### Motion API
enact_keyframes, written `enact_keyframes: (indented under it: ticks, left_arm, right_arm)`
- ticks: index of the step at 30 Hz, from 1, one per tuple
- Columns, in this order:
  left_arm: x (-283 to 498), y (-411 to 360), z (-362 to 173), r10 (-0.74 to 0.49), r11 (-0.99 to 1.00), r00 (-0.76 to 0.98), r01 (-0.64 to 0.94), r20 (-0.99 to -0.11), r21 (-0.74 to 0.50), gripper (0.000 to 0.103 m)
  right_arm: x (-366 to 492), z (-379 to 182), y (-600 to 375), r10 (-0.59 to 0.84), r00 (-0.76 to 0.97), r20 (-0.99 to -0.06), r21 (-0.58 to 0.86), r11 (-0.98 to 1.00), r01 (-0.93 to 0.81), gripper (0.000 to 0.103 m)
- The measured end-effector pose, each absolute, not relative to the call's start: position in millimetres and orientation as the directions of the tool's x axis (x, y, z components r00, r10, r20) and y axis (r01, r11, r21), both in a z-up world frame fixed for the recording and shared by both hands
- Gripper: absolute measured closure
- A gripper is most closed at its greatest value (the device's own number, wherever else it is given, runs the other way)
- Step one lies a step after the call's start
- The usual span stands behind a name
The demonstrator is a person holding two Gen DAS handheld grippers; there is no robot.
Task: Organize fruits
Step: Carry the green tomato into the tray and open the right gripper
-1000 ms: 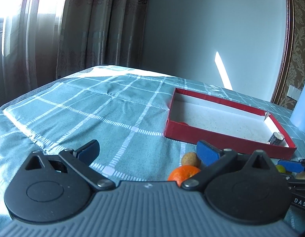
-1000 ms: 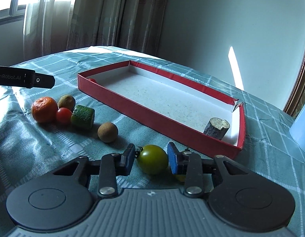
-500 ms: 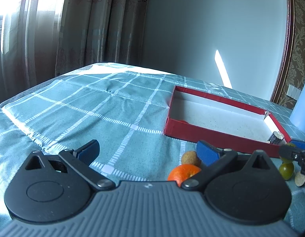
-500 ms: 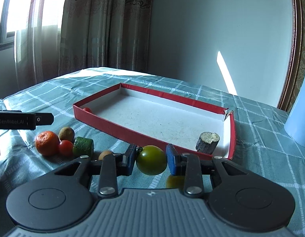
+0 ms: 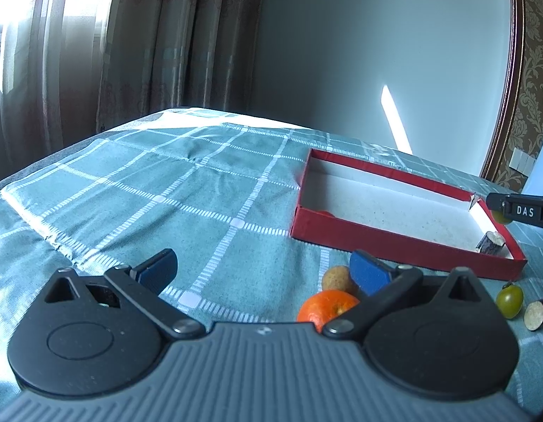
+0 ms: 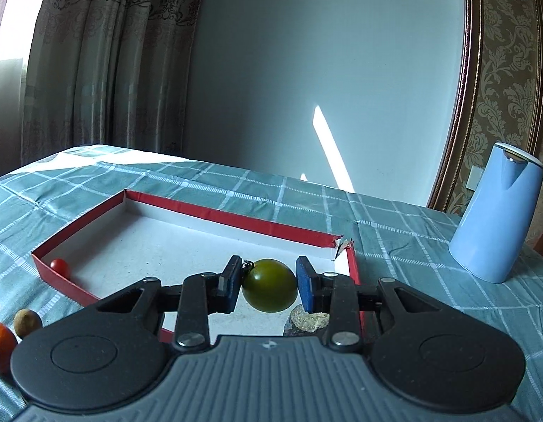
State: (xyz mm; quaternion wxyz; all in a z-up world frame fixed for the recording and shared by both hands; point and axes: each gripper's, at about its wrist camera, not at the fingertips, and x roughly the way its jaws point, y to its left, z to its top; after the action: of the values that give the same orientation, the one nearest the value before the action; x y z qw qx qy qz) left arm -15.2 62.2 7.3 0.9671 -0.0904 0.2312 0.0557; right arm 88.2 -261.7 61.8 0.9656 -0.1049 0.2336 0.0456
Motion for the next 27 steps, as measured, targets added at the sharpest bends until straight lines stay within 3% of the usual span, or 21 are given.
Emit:
enact_keyframes:
  ticks: [10,27]
  left_arm:
    - [-13.4,63.4,6.6,0.040,0.978,0.887,-0.130,-0.461,-0.165,0.000]
    - [-13.7,64.7,6.7,0.030,0.976,0.889,-0.124,-0.456,-0.177,0.000]
  right_arm:
    - [118.6,40.0,-267.1,-0.020,0.865,-0.502,-0.195,0.977,-0.091,0.071]
    - [123.6,35.4,-267.7,-0.045,0.870,-0.491,-0.217,0.973,-0.073,0.070]
